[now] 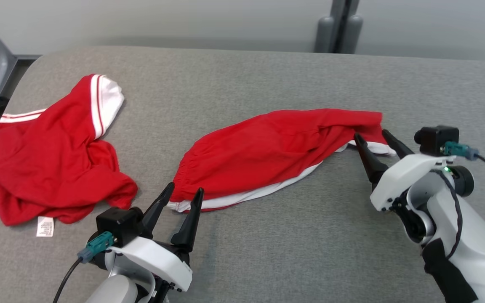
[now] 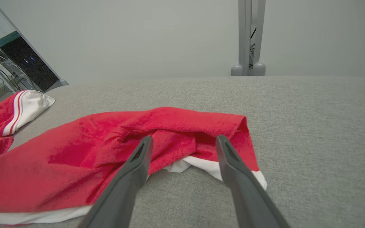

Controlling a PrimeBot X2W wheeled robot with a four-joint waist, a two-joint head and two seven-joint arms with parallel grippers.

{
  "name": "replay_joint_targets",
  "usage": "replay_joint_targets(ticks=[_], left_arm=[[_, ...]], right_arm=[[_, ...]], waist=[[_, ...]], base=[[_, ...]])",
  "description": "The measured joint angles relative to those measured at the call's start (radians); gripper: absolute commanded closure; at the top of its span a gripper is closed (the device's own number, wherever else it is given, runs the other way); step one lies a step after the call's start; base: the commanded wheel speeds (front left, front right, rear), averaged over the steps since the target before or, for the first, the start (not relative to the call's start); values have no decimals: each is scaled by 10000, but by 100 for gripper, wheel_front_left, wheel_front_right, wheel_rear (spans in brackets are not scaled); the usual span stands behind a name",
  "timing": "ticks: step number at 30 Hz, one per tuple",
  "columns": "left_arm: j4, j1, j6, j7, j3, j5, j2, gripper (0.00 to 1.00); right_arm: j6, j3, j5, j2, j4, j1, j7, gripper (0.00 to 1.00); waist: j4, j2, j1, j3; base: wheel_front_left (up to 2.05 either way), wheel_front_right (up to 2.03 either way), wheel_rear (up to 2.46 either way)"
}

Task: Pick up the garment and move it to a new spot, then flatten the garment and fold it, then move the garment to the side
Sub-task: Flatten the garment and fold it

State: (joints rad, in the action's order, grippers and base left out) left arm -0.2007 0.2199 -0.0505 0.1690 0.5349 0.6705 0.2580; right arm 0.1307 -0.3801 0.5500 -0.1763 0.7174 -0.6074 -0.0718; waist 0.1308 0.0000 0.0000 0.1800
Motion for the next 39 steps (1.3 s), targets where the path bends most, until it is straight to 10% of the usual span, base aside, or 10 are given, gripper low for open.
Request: replay_joint_targets(ticks=[18, 19, 20, 23, 39], left_arm=[[-1030, 564, 343, 263, 244, -6, -337, 0], [-1049, 568, 366, 263, 253, -4, -337, 0], [-1068, 576, 368, 265, 253, -4, -336, 0], [-1152, 617, 380, 265, 259, 6, -330, 0], [-1193, 300, 165, 163, 249, 184, -90, 0]], right_arm=[[0, -560, 1007, 94, 2393, -1855, 1607, 0], [0, -606, 1058, 107, 2387, -1885, 1588, 4], [0, -658, 1135, 111, 2389, -1919, 1547, 50], [0, -849, 1221, 119, 2414, -1967, 1365, 100], [0, -1756, 2554, -311, 989, -594, 757, 100]], waist=[[800, 0, 0, 653], [808, 0, 0, 664], [812, 0, 0, 670], [803, 0, 0, 646], [104, 0, 0, -176]], base=[[0, 0, 0], [0, 0, 0], [0, 0, 0], [0, 0, 0], [0, 0, 0]])
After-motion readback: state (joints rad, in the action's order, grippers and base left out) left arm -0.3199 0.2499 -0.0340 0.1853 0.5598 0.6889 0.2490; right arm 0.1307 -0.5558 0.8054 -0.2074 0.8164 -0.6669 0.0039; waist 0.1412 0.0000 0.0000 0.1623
